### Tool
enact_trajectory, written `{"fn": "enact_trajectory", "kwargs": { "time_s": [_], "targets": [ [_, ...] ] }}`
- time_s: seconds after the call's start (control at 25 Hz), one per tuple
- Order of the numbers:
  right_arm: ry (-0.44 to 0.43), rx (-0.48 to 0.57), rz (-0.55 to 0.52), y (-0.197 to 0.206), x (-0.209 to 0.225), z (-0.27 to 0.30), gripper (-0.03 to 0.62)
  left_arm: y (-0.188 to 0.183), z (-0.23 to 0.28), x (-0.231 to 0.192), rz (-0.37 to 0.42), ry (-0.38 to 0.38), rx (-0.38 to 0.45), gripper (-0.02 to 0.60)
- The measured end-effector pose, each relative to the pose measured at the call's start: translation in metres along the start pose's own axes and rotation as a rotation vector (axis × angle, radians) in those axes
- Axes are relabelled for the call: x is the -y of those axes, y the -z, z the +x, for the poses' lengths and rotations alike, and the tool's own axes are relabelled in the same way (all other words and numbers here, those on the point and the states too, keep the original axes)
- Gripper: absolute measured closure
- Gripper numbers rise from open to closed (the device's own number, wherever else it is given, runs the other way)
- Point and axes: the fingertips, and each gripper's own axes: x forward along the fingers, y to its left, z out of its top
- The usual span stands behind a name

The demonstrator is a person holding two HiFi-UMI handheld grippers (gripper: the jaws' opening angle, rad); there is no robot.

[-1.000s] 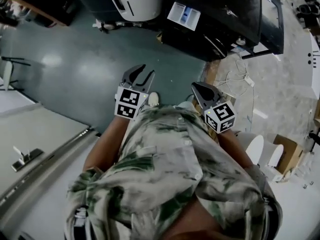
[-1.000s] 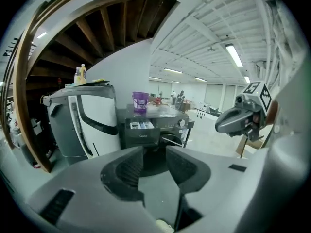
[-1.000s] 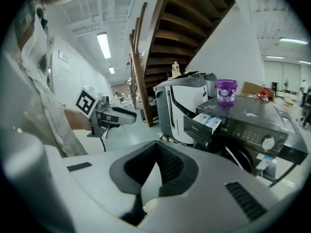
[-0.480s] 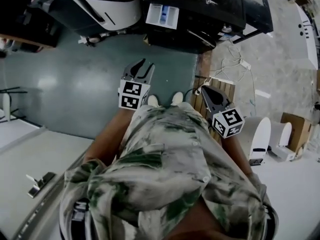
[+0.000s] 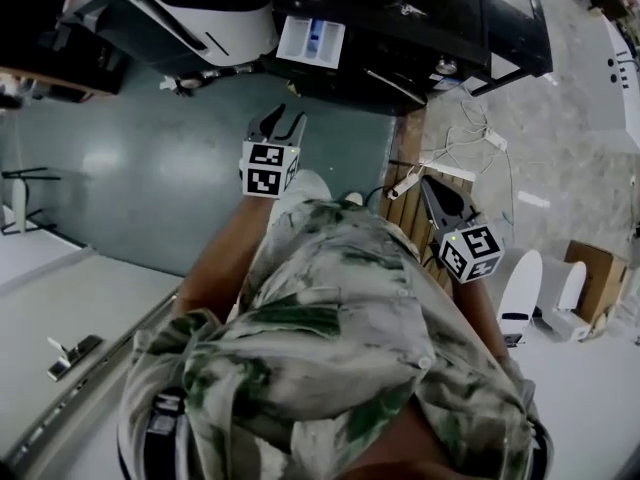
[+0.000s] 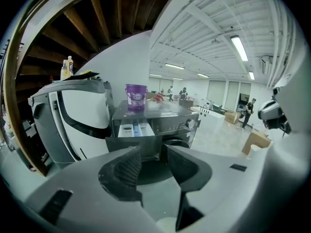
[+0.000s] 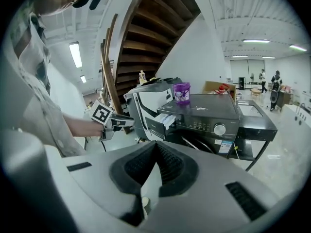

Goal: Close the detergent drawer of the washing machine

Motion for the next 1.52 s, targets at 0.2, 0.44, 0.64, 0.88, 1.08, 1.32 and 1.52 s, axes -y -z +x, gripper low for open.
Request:
{"fn": "enact_trajectory", "kwargs": {
  "time_s": [0.2,0.44,0.64,0.88,1.08,1.32,1.52],
  "targets": [
    [0.002,-0.009,0.032,0.001,0.023,0.008,0.572,0.001,0.032,-0.009,-0.016,-0.033,-0.029,0.411],
    [0.040,-0.009,0.047,-0.023,0.042,0.030,0.572,-0.009,0.068,-0.030,-0.014,-0.064,-0.047,0.394],
    [0.037,-0.013,0.041,-0.042,0.048,0.056,0.572,-0.009,0.097,-0.046,-0.022,-0.070,-0.065,0.394],
    [0.037,-0.028,0.031,-0.054,0.051,0.074,0.572,-0.006,0.117,-0.058,-0.037,-0.074,-0.081,0.393],
    [0.046,-0.032,0.032,-0.056,0.057,0.081,0.572,-0.003,0.129,-0.066,-0.031,-0.084,-0.094,0.388],
    [0.054,-0.039,0.037,-0.060,0.062,0.087,0.572,-0.003,0.141,-0.070,-0.023,-0.075,-0.110,0.380],
    [0.061,-0.042,0.040,-0.062,0.065,0.091,0.572,-0.006,0.151,-0.074,-0.014,-0.079,-0.113,0.376]
  ]
}}
